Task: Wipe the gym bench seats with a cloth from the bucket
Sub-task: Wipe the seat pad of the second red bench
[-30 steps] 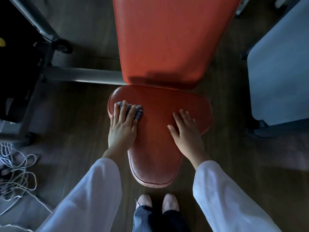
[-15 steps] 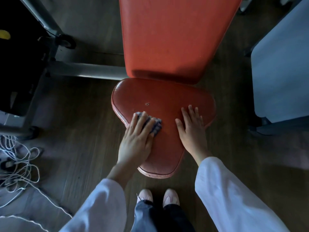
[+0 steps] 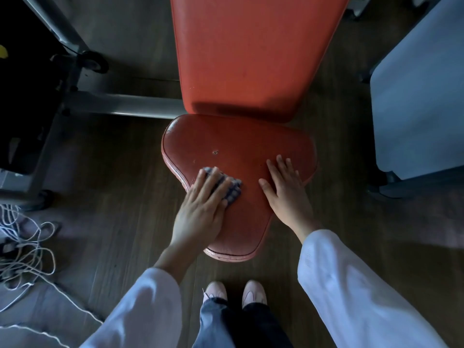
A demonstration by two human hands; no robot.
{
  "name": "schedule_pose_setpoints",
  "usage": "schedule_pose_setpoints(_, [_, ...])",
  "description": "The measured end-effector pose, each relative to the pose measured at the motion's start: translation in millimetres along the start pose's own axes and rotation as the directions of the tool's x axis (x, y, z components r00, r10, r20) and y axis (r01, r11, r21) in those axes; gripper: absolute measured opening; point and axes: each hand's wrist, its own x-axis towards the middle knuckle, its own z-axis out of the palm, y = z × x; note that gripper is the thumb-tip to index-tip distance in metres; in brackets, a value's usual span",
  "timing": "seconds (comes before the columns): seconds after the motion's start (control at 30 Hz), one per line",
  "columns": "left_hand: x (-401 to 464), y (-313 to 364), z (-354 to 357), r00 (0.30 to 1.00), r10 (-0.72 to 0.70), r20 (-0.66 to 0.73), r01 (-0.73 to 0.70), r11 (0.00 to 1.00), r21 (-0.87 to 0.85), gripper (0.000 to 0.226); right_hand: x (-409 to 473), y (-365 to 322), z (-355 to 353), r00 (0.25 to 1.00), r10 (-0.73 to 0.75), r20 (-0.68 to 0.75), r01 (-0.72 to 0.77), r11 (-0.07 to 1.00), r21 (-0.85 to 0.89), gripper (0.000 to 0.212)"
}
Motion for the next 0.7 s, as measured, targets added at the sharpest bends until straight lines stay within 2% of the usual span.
schedule_pose_setpoints(0.1, [21, -5, -5, 0.978, -0.203, 0.04, 0.206, 0.973, -0.104, 0.046, -3, 6, 1, 0.997, 0.046, -0.064, -0.047, 0.999, -0.012, 0.056])
schedule_pose_setpoints(0.2, [22, 3, -2, 0.97, -0.242, 0.025, 0.243, 0.967, -0.069, 0.046, -6, 12, 0, 0.982, 0.156, -0.104, -0.158, 0.987, -0.006, 0.059])
schedule_pose_setpoints(0.27, [11, 9, 0, 0.986, -0.164, -0.018, 0.163, 0.986, -0.045, 0.052, -6, 12, 0, 0.981, 0.169, -0.095, -0.169, 0.986, 0.0, 0.06])
schedule_pose_setpoints(0.37, [-11, 18, 2, 0.997, 0.075, -0.028, -0.075, 0.997, 0.009, 0.047, -6, 9, 0, 0.983, 0.159, -0.096, -0.159, 0.987, 0.004, 0.059])
schedule_pose_setpoints(0.47, [-29, 20, 3, 0.946, 0.324, 0.019, -0.325, 0.944, 0.049, 0.042, -10, 8, 2, 0.988, 0.129, -0.083, -0.129, 0.992, 0.004, 0.06])
schedule_pose_setpoints(0.53, [-27, 13, 3, 0.933, 0.359, 0.037, -0.361, 0.93, 0.064, 0.042, -13, 10, 2, 0.992, 0.1, -0.077, -0.101, 0.995, 0.0, 0.06])
schedule_pose_setpoints(0.6, [-16, 7, 4, 0.968, 0.249, 0.025, -0.25, 0.967, 0.059, 0.045, -14, 12, 0, 0.994, 0.081, -0.074, -0.081, 0.997, 0.003, 0.06])
schedule_pose_setpoints(0.7, [1, 6, 2, 0.998, -0.057, -0.001, 0.057, 0.998, -0.016, 0.053, -14, 13, -2, 0.995, 0.079, -0.062, -0.08, 0.997, 0.001, 0.06])
